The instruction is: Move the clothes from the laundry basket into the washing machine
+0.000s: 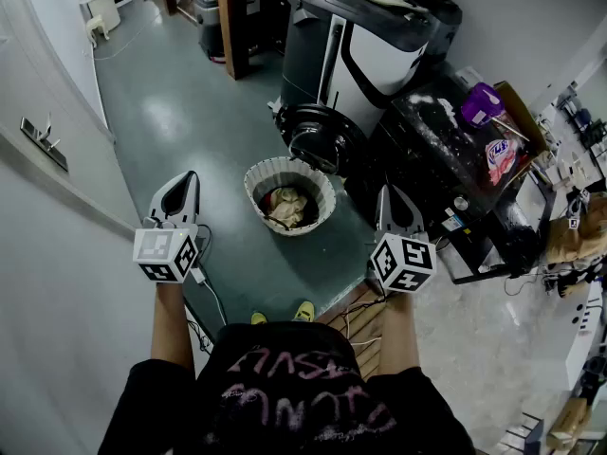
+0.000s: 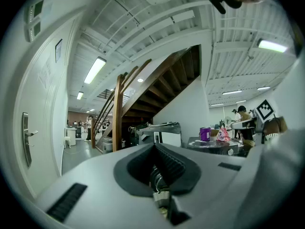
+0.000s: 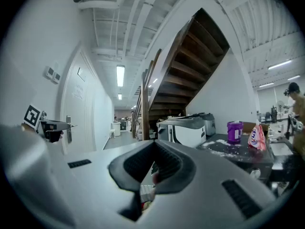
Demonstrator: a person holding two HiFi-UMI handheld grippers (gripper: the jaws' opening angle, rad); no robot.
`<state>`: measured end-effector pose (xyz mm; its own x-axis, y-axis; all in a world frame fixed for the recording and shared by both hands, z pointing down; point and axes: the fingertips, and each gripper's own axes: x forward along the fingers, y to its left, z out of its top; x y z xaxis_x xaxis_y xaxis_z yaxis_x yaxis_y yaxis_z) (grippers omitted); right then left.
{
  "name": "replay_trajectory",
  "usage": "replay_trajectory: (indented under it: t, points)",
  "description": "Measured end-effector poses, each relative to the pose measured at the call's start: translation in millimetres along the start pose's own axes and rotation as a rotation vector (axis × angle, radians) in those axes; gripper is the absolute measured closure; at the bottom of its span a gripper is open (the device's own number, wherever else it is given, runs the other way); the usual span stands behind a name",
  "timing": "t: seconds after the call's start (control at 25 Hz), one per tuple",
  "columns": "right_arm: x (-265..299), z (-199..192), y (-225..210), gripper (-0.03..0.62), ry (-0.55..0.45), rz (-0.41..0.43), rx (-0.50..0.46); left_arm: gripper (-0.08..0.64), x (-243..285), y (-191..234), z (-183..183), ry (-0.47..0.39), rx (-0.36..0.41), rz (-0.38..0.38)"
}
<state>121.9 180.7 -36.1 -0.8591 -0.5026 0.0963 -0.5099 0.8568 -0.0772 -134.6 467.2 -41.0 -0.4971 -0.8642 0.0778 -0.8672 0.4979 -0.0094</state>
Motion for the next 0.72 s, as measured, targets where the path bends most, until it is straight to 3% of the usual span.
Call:
replay_trajectory:
  t: [0.72]
  points:
    - [-14.7, 5.1, -9.8, 0.589, -0.037, -0.042, 0.010, 0.549, 4.5, -18.5, -1.5, -0.006, 0.025, -0.035]
